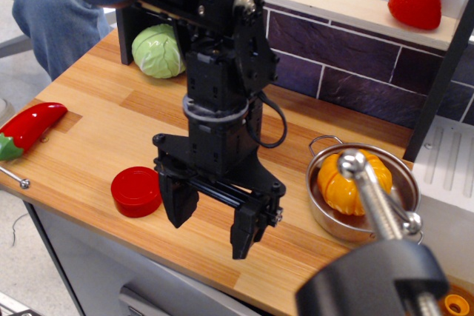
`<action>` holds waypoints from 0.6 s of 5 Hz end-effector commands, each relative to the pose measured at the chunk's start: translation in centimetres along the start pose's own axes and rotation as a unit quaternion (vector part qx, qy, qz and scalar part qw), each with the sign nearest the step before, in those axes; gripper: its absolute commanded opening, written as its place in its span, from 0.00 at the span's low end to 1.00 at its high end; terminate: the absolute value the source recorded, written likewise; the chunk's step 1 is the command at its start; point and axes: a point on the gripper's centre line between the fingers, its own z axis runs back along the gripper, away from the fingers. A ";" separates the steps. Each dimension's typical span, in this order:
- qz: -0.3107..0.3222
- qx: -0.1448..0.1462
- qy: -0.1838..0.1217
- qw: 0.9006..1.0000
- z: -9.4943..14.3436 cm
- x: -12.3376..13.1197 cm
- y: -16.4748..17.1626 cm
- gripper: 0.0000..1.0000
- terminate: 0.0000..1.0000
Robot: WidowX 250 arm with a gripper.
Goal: Put cap on container
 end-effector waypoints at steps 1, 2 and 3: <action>0.000 0.000 0.000 1.000 0.0 0.0 0.0 1.00 0.00; -0.008 0.024 0.000 1.000 0.2 0.8 2.3 1.00 0.00; -0.025 0.047 -0.012 0.999 0.7 1.1 4.4 1.00 0.00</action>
